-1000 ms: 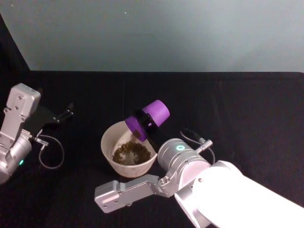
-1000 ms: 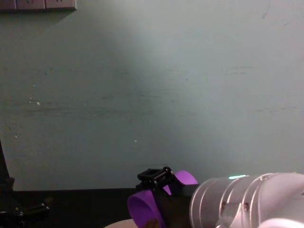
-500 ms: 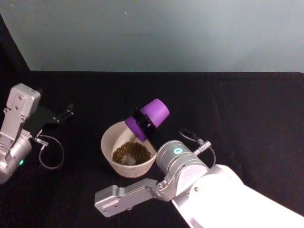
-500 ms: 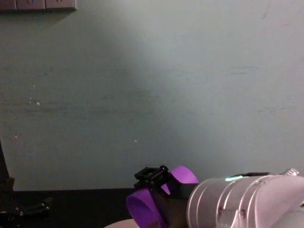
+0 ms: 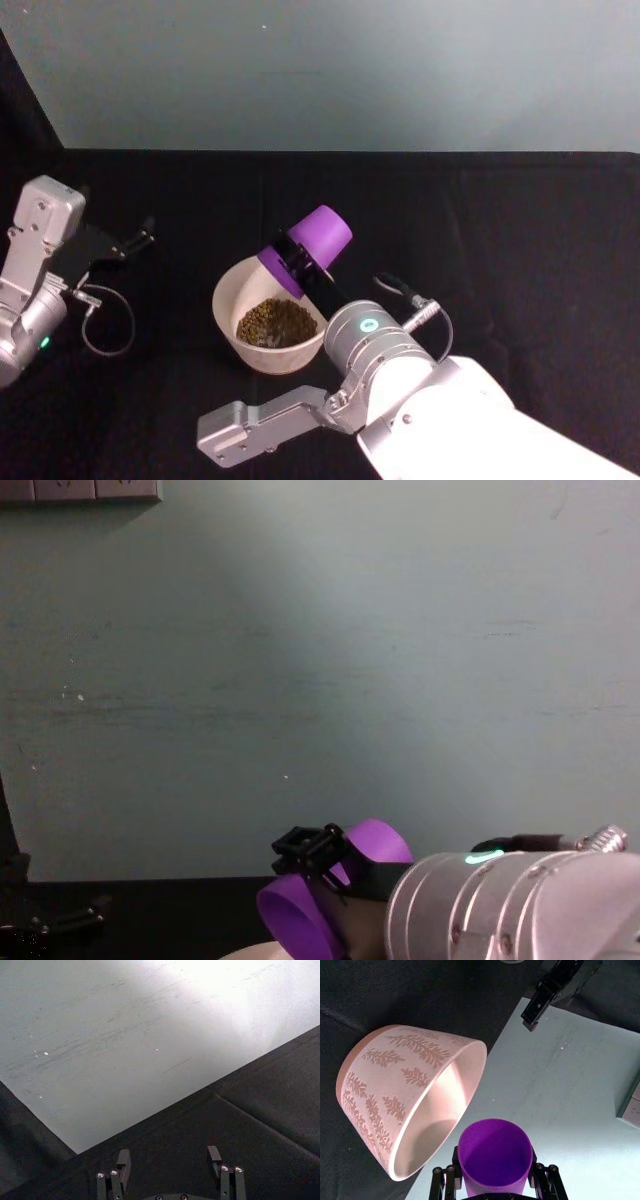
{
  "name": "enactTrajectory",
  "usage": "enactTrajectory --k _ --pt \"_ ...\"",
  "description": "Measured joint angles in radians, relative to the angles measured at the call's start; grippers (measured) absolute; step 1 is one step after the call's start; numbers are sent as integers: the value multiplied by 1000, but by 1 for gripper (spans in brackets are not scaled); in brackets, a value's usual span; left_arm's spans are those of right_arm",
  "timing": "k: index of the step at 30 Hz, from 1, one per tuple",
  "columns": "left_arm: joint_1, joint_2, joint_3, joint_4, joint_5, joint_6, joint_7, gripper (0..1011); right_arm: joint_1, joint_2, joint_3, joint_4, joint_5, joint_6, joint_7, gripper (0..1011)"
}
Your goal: Pick up the cup and pour the mung beans from the cup into the bowl.
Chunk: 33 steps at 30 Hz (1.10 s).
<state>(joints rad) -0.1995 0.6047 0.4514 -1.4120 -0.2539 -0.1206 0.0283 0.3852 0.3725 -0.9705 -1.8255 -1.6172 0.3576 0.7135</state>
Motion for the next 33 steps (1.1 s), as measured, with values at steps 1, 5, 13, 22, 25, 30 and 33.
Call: enactTrajectory --k 1,5,13,22,25,30,33 --pt "0 0 0 0 0 0 0 1000 0 0 -1 -1 -5 -2 1 726" --pt "0 0 0 0 0 0 0 1000 0 1 -8 -3 -45 -9 12 724" --pt "0 0 0 0 0 0 0 1000 11 9 -45 -4 -165 -32 51 726" --pt "0 0 0 0 0 0 0 1000 -24 6 2 -33 -123 -41 28 726" --pt "0 0 0 0 0 0 0 1000 -44 0 36 -41 -72 -32 9 724" --pt "0 0 0 0 0 0 0 1000 -102 -15 131 -58 59 8 -44 726" --pt "0 0 0 0 0 0 0 1000 -139 -30 193 -63 133 43 -85 726"
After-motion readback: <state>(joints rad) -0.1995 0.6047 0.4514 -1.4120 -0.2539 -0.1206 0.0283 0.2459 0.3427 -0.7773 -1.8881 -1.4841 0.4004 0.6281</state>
